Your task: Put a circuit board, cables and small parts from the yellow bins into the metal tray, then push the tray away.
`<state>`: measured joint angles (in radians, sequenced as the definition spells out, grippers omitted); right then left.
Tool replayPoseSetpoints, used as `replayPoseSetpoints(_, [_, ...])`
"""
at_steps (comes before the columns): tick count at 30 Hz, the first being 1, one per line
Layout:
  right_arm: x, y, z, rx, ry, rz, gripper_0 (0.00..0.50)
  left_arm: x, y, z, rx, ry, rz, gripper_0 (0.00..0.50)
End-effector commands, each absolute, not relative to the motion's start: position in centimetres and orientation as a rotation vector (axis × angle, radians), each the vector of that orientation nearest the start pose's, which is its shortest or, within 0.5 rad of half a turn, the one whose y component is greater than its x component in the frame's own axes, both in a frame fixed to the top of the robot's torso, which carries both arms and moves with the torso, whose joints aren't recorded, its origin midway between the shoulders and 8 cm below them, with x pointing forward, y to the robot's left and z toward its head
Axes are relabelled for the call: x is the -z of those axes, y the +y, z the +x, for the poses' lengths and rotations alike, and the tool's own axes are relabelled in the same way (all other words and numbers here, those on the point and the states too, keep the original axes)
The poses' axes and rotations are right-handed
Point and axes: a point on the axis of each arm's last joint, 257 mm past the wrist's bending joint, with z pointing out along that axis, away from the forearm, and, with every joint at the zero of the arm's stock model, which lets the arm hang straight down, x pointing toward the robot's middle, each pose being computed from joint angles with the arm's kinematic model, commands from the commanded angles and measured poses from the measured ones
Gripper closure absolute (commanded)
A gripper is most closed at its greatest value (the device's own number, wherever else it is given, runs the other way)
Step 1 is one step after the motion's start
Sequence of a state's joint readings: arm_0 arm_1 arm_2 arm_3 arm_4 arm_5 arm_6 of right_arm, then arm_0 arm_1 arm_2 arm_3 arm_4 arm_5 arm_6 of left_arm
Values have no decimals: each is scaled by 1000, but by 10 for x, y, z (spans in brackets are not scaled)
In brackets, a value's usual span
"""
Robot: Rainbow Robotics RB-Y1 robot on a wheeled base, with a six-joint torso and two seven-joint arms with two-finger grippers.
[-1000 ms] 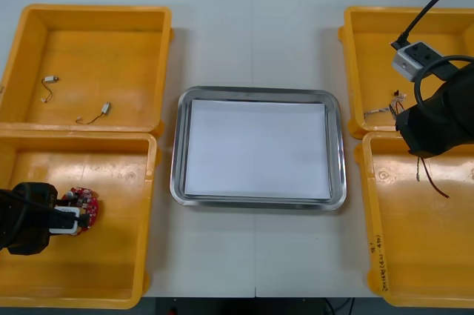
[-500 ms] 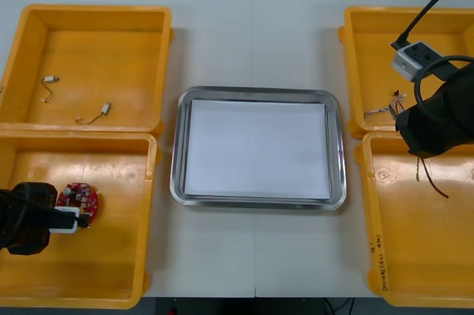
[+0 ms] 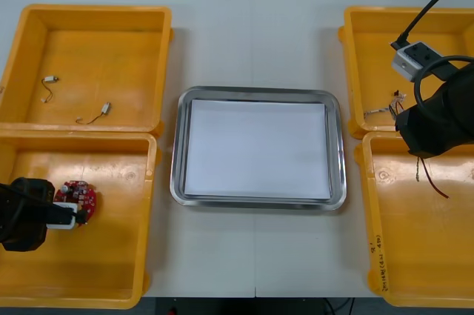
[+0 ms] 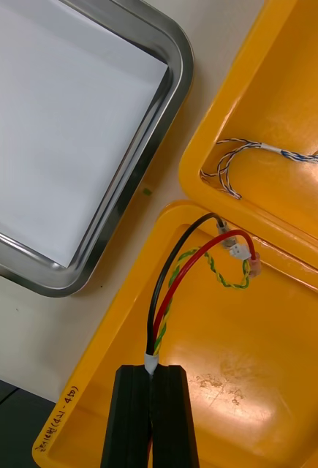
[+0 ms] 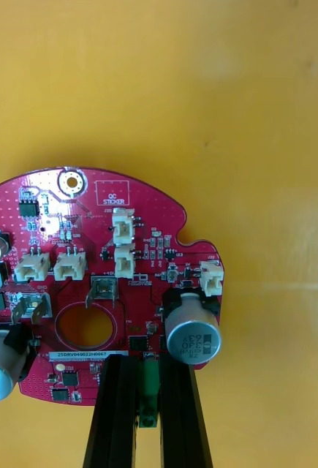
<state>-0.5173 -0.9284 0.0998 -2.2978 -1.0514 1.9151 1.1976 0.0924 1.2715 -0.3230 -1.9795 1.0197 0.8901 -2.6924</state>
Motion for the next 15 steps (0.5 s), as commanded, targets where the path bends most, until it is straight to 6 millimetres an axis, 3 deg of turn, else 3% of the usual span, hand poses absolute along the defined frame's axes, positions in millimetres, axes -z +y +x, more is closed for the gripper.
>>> replayPoseSetpoints(1, [110, -234, 384, 48, 2572, -666, 500, 274, 364, 375, 504, -2365, -2600, 500])
replayPoseSetpoints(7, [110, -234, 384, 48, 2572, -669, 500, 255, 353, 374, 485, -2364, -2603, 500])
replayPoseSetpoints(15, [110, -233, 384, 45, 2573, -672, 500, 225, 334, 368, 441, -2567, -2450, 500])
